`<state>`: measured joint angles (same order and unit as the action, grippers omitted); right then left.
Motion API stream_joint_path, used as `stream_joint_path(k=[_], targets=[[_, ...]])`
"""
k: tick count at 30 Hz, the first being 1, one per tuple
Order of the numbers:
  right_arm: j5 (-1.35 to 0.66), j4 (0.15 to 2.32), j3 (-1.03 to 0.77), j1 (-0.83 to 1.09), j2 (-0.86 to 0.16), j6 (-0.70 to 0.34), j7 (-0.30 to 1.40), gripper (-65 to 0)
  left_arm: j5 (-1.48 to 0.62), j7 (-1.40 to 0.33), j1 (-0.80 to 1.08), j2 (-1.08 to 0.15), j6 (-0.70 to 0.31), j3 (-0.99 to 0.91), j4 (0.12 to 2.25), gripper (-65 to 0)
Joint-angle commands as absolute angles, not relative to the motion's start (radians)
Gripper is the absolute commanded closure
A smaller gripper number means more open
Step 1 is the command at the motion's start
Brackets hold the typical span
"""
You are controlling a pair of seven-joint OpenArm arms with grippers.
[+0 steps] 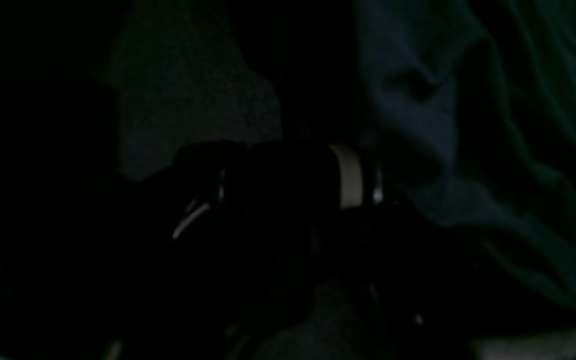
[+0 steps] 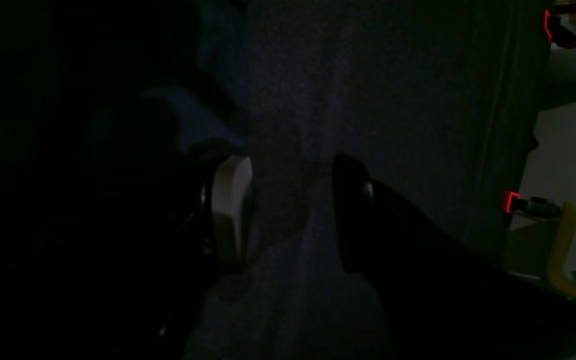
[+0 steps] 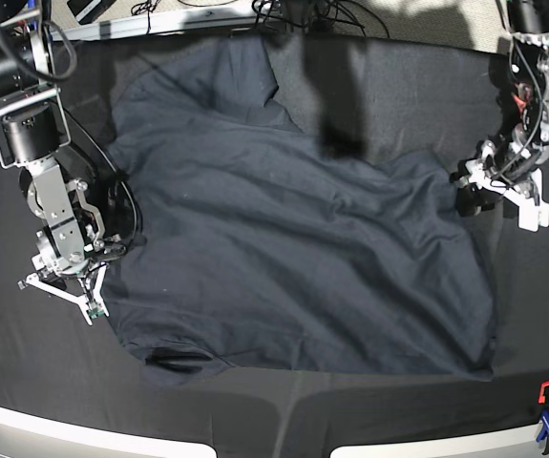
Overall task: Layout the t-shirt on the table in an organized manner, then fold the t-shirt properly
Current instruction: 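Drag the shirt's hem corner outward with the left gripper, then release the hem and raise the left gripper over the shirt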
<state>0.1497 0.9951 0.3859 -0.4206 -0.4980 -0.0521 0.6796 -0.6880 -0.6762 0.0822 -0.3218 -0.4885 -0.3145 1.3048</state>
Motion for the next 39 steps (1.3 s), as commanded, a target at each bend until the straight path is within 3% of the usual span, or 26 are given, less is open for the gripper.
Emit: stream_joint_path(k=[1, 9, 18, 31, 34, 37, 39], targets=[[0.163, 1.01, 0.379, -0.452, -0.513, -0.04, 0.669, -26.2, -0.709, -0.689, 0.085, -0.331, -0.516, -0.319, 1.323, -22.6], [0.165, 1.01, 0.379, -0.452, -0.513, -0.04, 0.663, -26.2, -0.762, -0.78, 0.086, -0.33, -0.533, -0.465, 1.39, -22.6], [0.165, 1.01, 0.379, -0.452, -0.513, -0.04, 0.663, -26.2, -0.82, -0.815, 0.145, -0.319, -0.574, -0.467, 1.39, -22.6], [0.165, 1.01, 0.379, -0.452, -0.513, -0.04, 0.659, -26.2, -0.813, -0.844, 0.157, -0.197, -0.604, -0.449, 1.423, -22.5], [0.165, 1.011, 0.379, -0.452, -0.513, -0.04, 0.658, -26.2, -0.813, -0.844, 0.152, -0.204, -0.603, -0.45, 1.442, -17.2], [0.165, 1.01, 0.379, -0.451, -0.513, -0.04, 0.654, -26.2, -0.815, -0.844, 0.149, -0.202, -0.603, -0.45, 1.472, -0.8], [0.165, 1.01, 0.379, -0.452, -0.513, -0.04, 0.653, -26.2, -0.822, -0.845, 0.15, -0.199, -0.603, -0.45, 1.501, 0.0]])
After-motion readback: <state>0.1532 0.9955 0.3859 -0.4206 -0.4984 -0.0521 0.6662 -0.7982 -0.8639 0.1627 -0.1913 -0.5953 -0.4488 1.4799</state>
